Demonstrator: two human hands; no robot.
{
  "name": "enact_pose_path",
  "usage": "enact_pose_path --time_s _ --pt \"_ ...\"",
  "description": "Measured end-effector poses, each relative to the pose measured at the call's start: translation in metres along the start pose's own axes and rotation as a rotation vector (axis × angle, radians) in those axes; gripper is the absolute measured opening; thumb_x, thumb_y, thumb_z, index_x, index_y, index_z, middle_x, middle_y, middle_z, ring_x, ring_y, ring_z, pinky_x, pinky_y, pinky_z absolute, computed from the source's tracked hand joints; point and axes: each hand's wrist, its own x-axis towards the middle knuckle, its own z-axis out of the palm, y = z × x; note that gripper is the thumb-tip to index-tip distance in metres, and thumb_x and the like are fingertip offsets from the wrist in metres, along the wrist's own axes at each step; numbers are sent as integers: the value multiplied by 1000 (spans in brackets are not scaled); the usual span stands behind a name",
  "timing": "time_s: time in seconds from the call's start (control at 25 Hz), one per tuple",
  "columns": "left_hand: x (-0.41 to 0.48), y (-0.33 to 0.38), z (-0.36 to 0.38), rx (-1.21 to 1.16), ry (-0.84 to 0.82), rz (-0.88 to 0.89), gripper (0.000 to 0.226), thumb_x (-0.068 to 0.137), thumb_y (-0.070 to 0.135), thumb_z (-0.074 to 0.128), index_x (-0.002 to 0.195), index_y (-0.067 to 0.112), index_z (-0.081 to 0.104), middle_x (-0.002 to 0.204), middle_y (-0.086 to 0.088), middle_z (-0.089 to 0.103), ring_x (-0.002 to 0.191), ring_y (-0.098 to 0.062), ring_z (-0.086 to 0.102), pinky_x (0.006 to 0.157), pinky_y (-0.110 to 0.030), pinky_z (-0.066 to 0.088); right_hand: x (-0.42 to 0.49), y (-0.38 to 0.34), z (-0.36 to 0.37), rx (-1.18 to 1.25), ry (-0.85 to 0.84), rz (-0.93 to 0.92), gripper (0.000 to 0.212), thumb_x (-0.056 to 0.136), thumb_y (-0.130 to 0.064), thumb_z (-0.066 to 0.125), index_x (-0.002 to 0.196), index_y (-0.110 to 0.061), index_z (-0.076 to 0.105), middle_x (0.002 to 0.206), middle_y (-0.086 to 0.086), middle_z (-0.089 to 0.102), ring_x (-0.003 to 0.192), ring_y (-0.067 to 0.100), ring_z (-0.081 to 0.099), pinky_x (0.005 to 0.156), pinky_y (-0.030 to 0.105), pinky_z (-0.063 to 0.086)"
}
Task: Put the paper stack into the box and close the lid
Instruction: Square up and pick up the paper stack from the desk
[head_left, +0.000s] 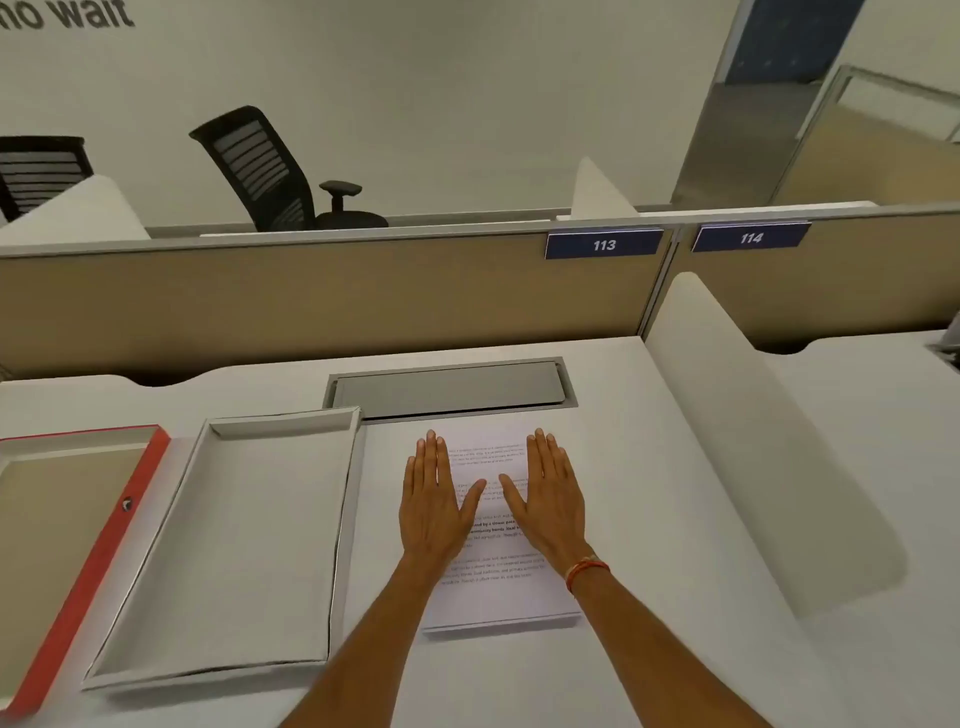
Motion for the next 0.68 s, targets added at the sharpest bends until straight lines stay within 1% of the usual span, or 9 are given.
enact_pose_path --time_s 0.12,0.16,0.24,0.44,0.56,0.68 --pt "-2 -9 9 28 5 -21 103 78 80 0 156 14 5 166 -4 1 154 -21 1 125 -35 -2 0 2 6 -18 -14 13 80 96 -61 30 157 -18 3 166 0 0 155 18 1 120 27 -6" --pt "-3 -12 10 34 -30 -40 103 78 80 -1 156 14 3 166 -3 -1 154 -21 0 125 -35 -3 -1 3 8 -21 -30 16 80 96 -61 30 158 -18 3 166 1 1 155 18 2 120 26 -6" --pt "-5 -17 16 55 -48 -55 103 77 80 -2 156 14 -2 166 -3 -3 154 -20 -2 125 -35 -3 -2 3 13 -4 -52 16 80 96 -59 32 158 -17 4 166 1 2 155 18 2 120 26 -6" --pt "-9 -25 28 18 -93 -80 106 75 82 -3 156 14 -4 166 -3 -5 154 -19 -3 126 -35 -2 -5 8 22 73 -103 41 81 97 -56 38 157 -14 5 166 3 4 155 20 4 122 28 -1" --pt "-8 -25 32 10 -91 -88 106 76 81 0 156 12 -4 166 -4 -4 154 -20 -2 127 -38 1 -8 9 27 102 -109 36 82 97 -55 40 157 -12 4 166 4 4 155 19 4 122 26 -1" --pt "-6 -24 30 28 -93 -129 107 75 83 3 156 12 -3 166 -5 -3 154 -21 -1 126 -38 -1 -4 10 26 164 -104 71 89 94 -56 47 157 -11 3 166 4 3 155 21 3 124 31 2"
